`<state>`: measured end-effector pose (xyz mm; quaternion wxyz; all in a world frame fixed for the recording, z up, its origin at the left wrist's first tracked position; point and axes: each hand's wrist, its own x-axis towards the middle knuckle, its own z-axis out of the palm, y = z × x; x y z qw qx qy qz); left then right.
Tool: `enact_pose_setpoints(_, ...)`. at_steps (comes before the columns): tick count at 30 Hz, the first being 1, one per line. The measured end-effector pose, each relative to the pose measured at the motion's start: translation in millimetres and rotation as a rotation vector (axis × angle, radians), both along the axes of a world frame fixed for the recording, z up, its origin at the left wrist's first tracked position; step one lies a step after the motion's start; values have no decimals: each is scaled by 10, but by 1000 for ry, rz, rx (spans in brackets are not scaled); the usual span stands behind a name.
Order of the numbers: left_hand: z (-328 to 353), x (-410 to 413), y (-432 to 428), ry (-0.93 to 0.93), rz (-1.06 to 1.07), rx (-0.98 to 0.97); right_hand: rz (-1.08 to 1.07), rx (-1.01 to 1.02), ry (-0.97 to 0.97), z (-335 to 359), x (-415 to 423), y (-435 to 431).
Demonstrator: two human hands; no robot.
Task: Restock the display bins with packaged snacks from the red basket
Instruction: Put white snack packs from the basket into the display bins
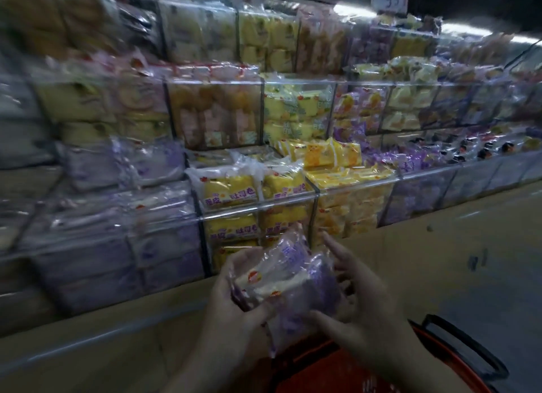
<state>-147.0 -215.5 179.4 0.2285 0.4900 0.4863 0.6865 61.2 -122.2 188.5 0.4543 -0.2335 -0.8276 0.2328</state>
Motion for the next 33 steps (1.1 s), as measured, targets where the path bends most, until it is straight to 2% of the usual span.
enact_pose_setpoints(3, 391, -264, -378, 141, 58, 47, -17, 287, -51, 231, -352, -213)
enact_pose_setpoints(5, 653, -442, -604, 201, 104, 78, -10, 361, 15, 430, -596, -350)
enact_pose_setpoints(14, 1595, -1486, -1089, 181, 290, 141, -6, 313, 150, 1303, -1612, -495)
enact_pose_setpoints(18, 1857, -2261, -972, 290, 438, 104, -70, 258, 81, 1576, -1957, -349)
enact_pose_setpoints(21, 1997, -2796, -737, 375, 514, 2, -108, 226, 54, 1686, -2188, -248)
enact_pose_setpoints(24, 1990, -3154, -448, 462, 547, -70, -110, 208, 37, 1699, -2395, -158)
enact_pose_setpoints(28, 1706, -3404, -186, 593, 880, -53, -91, 203, 2, 1686, -2627, -78)
enact_pose_setpoints(33, 1608, -3450, -165, 750, 781, -235, -127, 224, -31, 1917, -2960, 27)
